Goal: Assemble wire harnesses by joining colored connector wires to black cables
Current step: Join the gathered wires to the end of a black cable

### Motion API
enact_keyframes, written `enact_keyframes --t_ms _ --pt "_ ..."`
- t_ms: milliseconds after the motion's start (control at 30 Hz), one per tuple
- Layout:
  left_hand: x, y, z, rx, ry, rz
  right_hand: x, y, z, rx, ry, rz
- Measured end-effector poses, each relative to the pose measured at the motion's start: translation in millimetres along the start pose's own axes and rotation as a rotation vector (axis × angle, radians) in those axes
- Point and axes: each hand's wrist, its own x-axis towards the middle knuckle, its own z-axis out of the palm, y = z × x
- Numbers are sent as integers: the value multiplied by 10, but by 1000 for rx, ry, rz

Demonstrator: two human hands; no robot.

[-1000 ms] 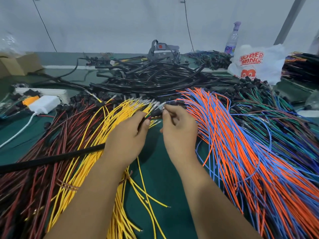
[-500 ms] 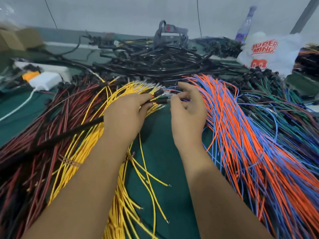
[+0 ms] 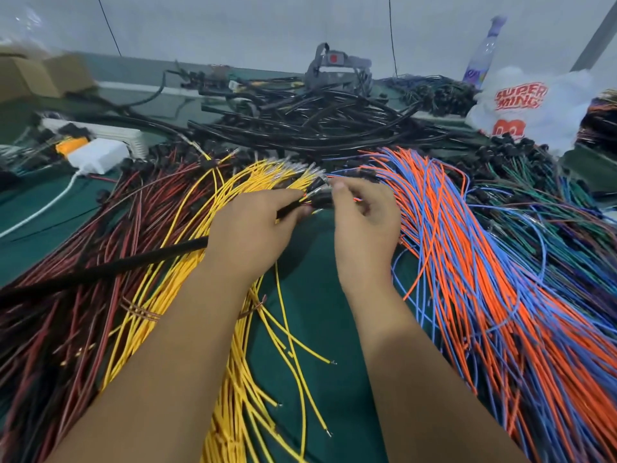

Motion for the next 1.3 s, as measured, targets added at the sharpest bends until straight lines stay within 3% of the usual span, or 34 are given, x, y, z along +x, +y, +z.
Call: enact_keyframes --t_ms 67,200,300,500,967,1167,1233,1300 --pt "-6 6 8 0 -40 -22 16 -11 -1 73 41 43" --pt "-9 8 -9 53 -43 -8 6 -29 4 268 -139 215" --pt "1 8 -16 96 -76 0 -5 -41 1 308 -180 250" --pt "-24 11 -2 52 -51 31 -12 58 -24 133 -240 183" --pt "-5 4 -11 45 8 -66 -56 113 67 97 -384 156" --pt "4 -38 -22 104 -38 -76 -63 132 73 30 -461 153" --pt "7 -37 -21 96 -65 -88 -98 116 74 -99 -477 80" --pt "8 -43 -7 64 -58 -114 -146 88 77 -377 -395 -111"
